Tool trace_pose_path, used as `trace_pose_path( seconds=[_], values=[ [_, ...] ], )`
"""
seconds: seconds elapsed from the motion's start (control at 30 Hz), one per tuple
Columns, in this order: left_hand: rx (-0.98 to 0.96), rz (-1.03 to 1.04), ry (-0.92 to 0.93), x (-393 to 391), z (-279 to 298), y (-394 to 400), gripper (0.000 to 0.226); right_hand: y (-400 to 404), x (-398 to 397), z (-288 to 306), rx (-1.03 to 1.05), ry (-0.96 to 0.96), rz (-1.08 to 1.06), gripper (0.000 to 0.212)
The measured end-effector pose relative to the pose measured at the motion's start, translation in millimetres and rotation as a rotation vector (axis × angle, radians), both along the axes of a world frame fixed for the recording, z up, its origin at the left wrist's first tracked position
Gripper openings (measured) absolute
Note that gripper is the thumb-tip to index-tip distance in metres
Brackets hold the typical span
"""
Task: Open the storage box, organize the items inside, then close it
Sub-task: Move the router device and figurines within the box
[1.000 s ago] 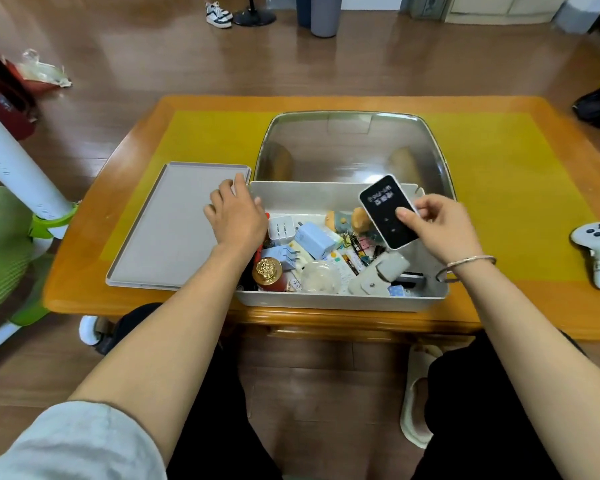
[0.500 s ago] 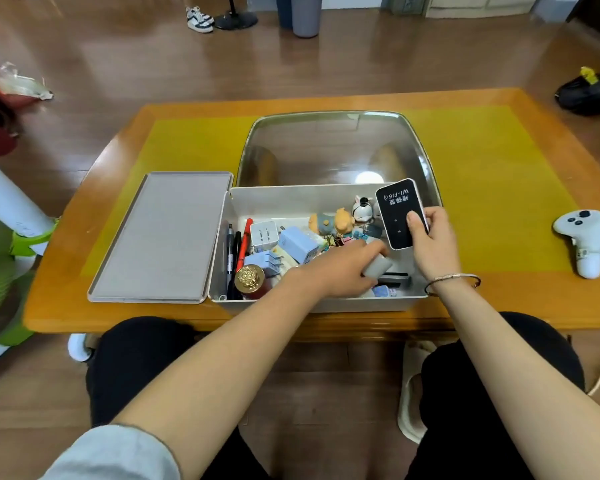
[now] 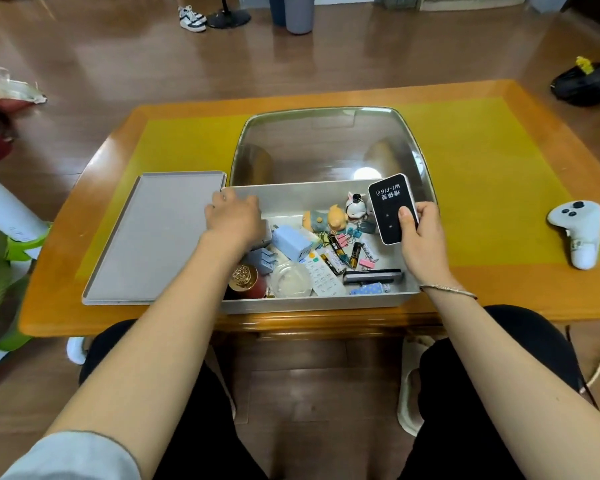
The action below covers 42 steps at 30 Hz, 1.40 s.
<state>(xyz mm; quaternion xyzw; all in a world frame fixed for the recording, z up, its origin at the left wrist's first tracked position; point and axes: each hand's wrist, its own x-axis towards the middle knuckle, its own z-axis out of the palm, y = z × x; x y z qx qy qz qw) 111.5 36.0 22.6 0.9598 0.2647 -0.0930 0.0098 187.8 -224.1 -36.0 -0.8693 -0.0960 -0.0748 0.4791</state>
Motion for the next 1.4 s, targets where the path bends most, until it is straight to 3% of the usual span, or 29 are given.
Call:
trace_pose_path(
  seconds=[0.1,0.2,0.27,0.33,0.53,0.67,0.83,1.07,1.23,1.4],
  values=[
    [0.138,-0.121,-0.029,5.7,-1.2,-23.9,0.048,0.2,1.0,-1.4,-0.025,-0.012,0.0,0.028],
    [-0.071,-0.547,-0.137,11.9,-7.9,-62.9,0.053,0.5,1.8,-1.7,-0.01,-0.008,-0.011,0.027],
    [-0.183,-0.795,-0.043,13.2,-16.5,-92.0,0.06,0.8,2.2,-2.2,0.002,-0.01,-0.018,0.027],
    [-0.164,-0.888,0.073,18.2,-29.9,-113.7,0.068,1.4,2.1,-2.2,0.0,-0.019,-0.025,0.027],
    [-0.073,-0.855,0.314,32.5,-50.5,-131.7,0.07,2.5,2.1,-3.2,-0.088,-0.062,-0.037,0.025],
    [-0.061,-0.837,0.372,25.2,-44.6,-120.2,0.072,2.2,3.1,-4.5,-0.138,-0.057,-0.047,0.026],
    [-0.037,-0.808,0.433,16.3,-28.9,-103.1,0.052,2.0,3.0,-4.6,-0.125,-0.034,-0.039,0.027],
    [0.047,-0.731,0.497,0.4,-13.8,-76.6,0.041,1.1,3.5,-5.3,-0.091,-0.052,-0.015,0.026],
    [-0.026,-0.76,0.168,0.0,-18.6,-87.3,0.041,1.0,3.0,-4.7,-0.083,-0.048,-0.004,0.026],
    [0.028,-0.508,-0.069,21.4,-37.7,-93.1,0.035,1.3,2.4,-4.5,-0.066,-0.042,0.004,0.026]
  ],
)
